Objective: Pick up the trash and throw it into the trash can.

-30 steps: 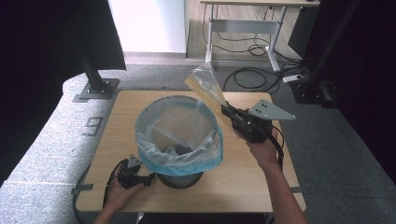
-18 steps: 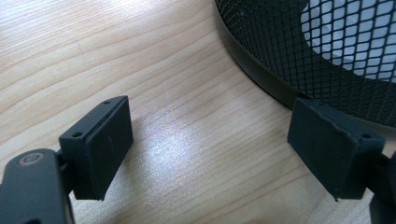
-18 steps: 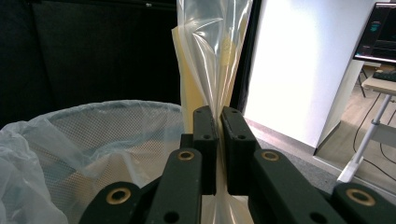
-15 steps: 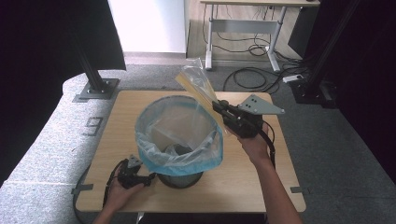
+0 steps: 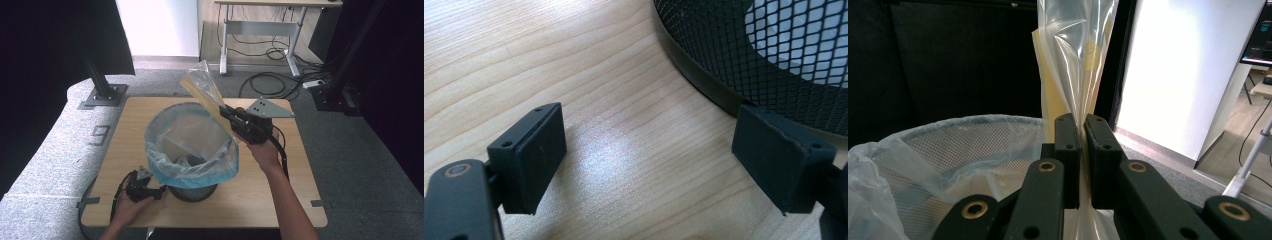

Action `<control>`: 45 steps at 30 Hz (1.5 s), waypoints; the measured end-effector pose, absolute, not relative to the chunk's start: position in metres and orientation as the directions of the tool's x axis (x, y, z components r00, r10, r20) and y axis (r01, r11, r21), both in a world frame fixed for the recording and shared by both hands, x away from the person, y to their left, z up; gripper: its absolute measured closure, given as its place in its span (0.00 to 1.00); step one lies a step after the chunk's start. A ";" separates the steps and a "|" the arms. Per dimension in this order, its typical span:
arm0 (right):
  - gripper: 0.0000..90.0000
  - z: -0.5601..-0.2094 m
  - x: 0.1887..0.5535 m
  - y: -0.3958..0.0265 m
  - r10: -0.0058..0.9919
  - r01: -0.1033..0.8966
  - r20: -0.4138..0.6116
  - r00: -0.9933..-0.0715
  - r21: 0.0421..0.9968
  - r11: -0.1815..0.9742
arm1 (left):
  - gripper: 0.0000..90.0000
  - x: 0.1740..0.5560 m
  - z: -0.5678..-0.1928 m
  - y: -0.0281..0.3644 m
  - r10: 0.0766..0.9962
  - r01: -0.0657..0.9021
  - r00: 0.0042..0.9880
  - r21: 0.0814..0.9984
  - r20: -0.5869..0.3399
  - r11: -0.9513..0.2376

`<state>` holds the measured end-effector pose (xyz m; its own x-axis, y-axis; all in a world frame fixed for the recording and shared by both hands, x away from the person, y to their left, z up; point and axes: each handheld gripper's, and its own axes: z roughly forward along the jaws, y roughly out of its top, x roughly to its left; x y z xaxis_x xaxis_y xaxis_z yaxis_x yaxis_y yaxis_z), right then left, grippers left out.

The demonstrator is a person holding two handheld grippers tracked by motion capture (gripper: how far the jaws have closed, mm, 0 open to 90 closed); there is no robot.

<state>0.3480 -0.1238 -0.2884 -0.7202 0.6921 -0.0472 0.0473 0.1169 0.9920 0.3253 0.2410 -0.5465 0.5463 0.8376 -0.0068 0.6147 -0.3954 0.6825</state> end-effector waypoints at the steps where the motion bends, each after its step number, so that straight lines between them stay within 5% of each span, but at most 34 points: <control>1: 0.94 -0.288 0.349 -0.123 0.691 0.047 -0.048 -0.721 0.992 0.118 | 0.15 0.325 -0.546 0.241 0.837 0.615 0.547 0.682 -0.007 -0.396; 45: 0.91 -0.283 0.366 -0.065 0.627 0.053 -0.060 -0.777 0.986 0.160 | 0.15 0.325 -0.547 0.241 0.835 0.612 0.551 0.683 -0.006 -0.399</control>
<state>0.3658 -0.0647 -0.2834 -0.7767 0.6271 -0.0597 0.0534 0.1600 0.9857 0.3249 0.2410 -0.5465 0.5507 0.8347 -0.0064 0.6124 -0.3988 0.6826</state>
